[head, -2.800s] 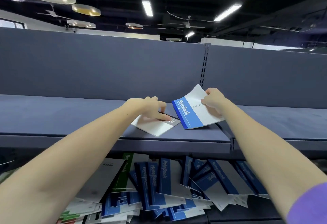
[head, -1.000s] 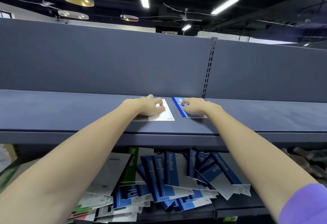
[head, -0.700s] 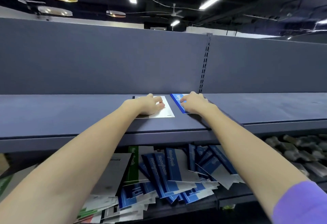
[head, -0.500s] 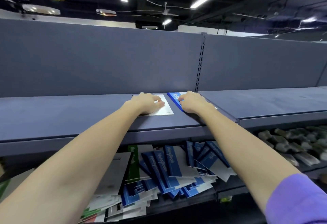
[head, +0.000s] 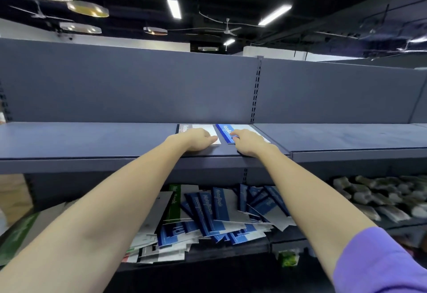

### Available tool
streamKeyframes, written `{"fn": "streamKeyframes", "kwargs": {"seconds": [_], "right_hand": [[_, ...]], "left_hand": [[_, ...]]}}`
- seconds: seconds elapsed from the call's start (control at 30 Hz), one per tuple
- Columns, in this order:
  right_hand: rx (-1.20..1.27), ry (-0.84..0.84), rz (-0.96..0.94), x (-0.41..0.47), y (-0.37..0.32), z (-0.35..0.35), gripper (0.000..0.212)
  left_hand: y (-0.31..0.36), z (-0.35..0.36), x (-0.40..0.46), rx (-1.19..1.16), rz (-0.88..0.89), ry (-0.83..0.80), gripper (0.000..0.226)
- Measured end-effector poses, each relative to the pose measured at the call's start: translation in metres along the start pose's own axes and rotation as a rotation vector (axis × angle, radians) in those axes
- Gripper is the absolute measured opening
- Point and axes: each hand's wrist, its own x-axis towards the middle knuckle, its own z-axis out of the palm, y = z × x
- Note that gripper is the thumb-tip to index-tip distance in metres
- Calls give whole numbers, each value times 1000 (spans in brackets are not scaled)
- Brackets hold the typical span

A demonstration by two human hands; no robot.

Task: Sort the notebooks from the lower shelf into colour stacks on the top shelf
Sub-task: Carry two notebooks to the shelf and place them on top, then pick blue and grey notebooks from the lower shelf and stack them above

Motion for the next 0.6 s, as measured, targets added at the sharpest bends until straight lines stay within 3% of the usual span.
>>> {"fn": "streamKeyframes", "kwargs": {"seconds": [0.1,0.23,0.33,0.43,0.6], "right_hand": [[61,84,-35,-17,8,-3,43],[25,265,-58,-53,23,-8,33],[165,309,-78,-80,38,-8,23],[273,222,-137,-108,52,1,17],[222,-92,-192,-144,67,36,16]], "left_hand": [[16,5,-16,-81,7,139,46],[53,12,-49,6,66,351,23],[73,23,-70,1,65,323,17],[83,40,-92,118,91,343,15],[84,88,-128,222,83,428,23]]}}
